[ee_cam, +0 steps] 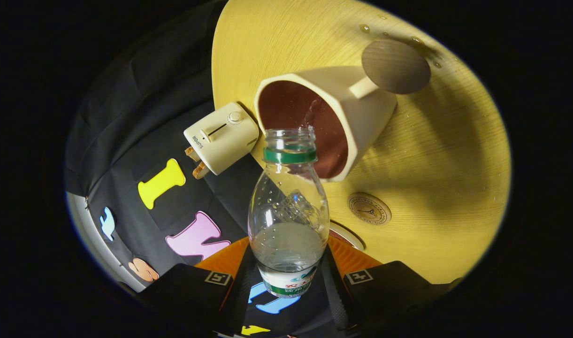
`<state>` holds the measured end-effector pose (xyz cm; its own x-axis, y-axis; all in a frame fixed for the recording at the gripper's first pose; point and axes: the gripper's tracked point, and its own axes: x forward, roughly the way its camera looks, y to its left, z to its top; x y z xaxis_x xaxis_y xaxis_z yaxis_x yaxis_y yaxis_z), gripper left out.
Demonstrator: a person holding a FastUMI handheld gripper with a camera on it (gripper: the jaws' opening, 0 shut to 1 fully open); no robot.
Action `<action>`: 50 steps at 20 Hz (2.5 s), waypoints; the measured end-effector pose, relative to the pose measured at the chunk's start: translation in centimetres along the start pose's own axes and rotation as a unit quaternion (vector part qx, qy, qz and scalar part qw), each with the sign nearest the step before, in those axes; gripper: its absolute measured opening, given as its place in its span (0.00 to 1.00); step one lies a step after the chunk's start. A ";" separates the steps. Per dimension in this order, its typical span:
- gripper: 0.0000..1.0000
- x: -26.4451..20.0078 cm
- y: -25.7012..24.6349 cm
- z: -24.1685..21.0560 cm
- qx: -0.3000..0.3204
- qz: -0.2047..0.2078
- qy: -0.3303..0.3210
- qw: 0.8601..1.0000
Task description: Take the bottle from table, then pour the juice into the cup, finally place the bottle on the coaster
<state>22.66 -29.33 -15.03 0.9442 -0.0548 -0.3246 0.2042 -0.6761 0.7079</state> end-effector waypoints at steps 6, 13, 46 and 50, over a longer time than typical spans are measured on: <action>0.73 0.0 0.3 -0.2 0.017 0.004 0.002 1.000; 0.73 -0.1 1.4 -0.8 0.053 0.020 0.008 0.998; 0.73 -5.6 -2.8 -3.4 -0.492 -0.001 -0.005 0.871; 0.73 -7.8 -3.0 -3.2 -0.643 -0.007 -0.042 0.765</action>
<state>15.47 -24.58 -12.59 0.9305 -0.1375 -0.3396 0.3509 0.6007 0.7183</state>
